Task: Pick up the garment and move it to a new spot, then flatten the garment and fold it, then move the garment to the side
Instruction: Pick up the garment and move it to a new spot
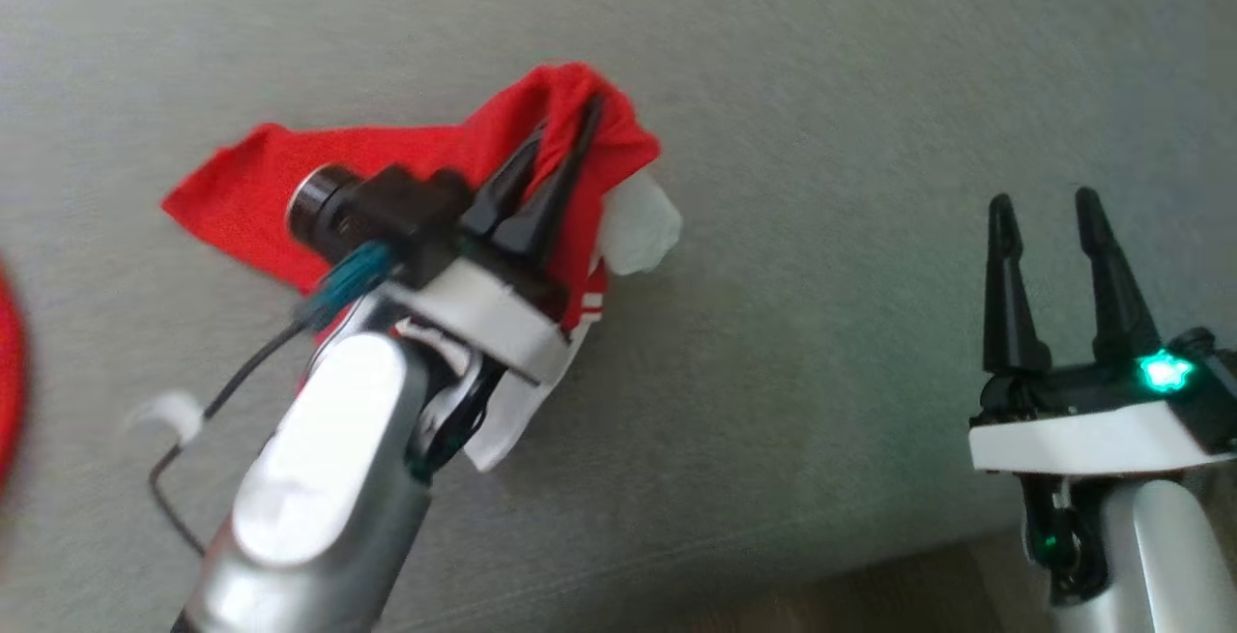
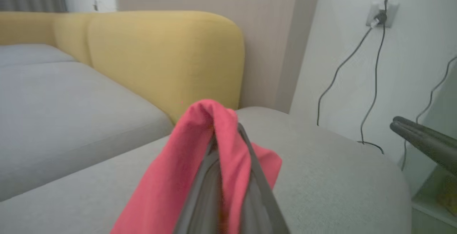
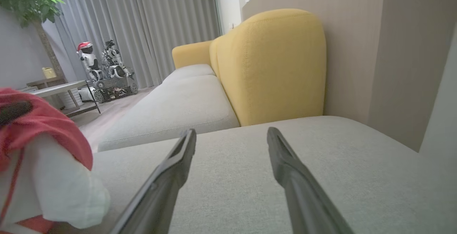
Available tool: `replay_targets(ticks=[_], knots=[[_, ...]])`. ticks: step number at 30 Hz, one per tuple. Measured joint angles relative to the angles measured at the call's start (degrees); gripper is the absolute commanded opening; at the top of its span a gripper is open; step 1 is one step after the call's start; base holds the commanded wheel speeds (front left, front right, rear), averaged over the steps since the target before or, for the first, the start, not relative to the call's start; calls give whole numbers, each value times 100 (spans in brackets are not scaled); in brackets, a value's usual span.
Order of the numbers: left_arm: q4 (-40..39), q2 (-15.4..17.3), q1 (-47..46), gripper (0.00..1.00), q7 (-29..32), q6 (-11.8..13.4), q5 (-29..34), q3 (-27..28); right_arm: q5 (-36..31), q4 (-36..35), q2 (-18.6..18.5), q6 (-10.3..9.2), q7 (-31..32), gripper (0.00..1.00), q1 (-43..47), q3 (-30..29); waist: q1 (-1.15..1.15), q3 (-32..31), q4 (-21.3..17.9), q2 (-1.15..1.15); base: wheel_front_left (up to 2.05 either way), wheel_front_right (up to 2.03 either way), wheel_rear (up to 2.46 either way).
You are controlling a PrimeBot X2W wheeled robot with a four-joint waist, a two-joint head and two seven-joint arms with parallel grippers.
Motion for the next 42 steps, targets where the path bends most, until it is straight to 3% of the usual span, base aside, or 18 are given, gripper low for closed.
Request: replay_targets(ticks=[11, 12, 13, 14, 20, 28, 34, 42], knots=[[1327, -30, -698, 0, 393, -98, -98, -595, 290, 242, 0, 0, -414, 100, -249, 218, 0, 906, -877, 0, 0, 0, 0], [1413, -27, -744, 27, 435, -98, -138, -612, 294, 265, 0, 0, -437, 100, -276, 218, 0, 965, -923, 0, 0, 0, 0], [1483, -27, -788, 88, 438, -98, -168, -628, 294, 289, 0, 0, -464, 100, -293, 216, 0, 1012, -958, 0, 0, 0, 0], [1544, -25, -819, 100, 438, -99, -169, -641, 294, 315, 1, 0, -466, 100, -304, 216, 0, 1048, -980, 0, 0, 0, 0], [1651, -16, -845, 100, 119, -75, -213, -742, 165, 489, 1, 0, -510, 100, -366, 183, 0, 925, -716, 0, 0, 0, 0], [1462, 87, -310, 100, -338, 364, -415, -361, -197, 502, -1, 0, -222, 100, -411, 126, 0, 462, -67, 0, 0, 0, 0], [1310, 292, 174, 100, -569, 768, -575, 64, -401, 465, -2, 0, 57, 100, -367, -10, 0, 102, 507, 0, 0, 0, 0], [1131, 649, 824, 100, -809, 1122, -776, 671, -637, 435, -2, 0, 353, 100, -116, -45, 0, -309, 1204, 0, 0, 0, 0]])
